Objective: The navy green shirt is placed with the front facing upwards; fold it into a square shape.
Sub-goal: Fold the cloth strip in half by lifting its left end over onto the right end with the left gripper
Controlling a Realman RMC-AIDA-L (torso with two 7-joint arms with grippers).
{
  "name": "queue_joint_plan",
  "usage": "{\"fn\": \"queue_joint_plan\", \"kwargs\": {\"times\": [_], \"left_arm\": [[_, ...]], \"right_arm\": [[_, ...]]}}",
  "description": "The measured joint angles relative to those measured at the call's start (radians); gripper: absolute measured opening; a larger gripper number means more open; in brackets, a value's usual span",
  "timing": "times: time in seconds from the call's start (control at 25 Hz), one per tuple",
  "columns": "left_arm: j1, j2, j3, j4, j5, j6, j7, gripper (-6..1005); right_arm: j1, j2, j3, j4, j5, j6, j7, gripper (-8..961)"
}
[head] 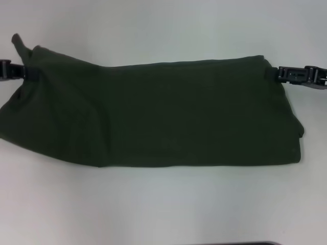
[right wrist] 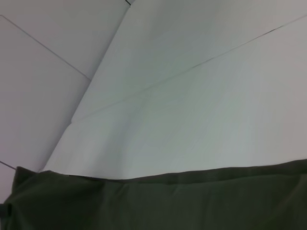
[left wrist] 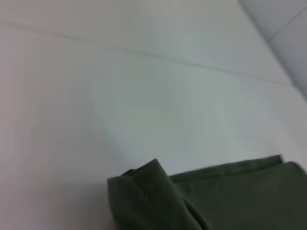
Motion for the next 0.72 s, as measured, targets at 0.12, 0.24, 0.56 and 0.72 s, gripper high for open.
{"fn": "queue_joint_plan", "kwargs": {"times": [0.12, 0.24, 0.56, 0.72], "left_arm": [[0.0, 0.0, 0.0, 0.003, -0.036, 0.022, -0.003, 56], [0.0, -0.002, 0.001, 0.003, -0.095, 0.051, -0.003, 58], [-0.004, -0.008, 0.008, 0.003, -0.22, 0.114, -0.003, 65], [-0.009, -0.016, 0.012, 0.004, -0.284, 0.122, -0.003, 68]], "right_arm": [[0.003, 0.0, -0.002, 0.0, 0.0, 0.0, 0.001, 735], [0.005, 0.001, -0.002, 0.0, 0.001, 0.0, 0.001, 735], [0.01, -0.004, 0.001, -0.002, 0.006, -0.001, 0.005, 735], [0.01, -0.009, 0.008, -0.006, 0.007, -0.007, 0.008, 736]]}}
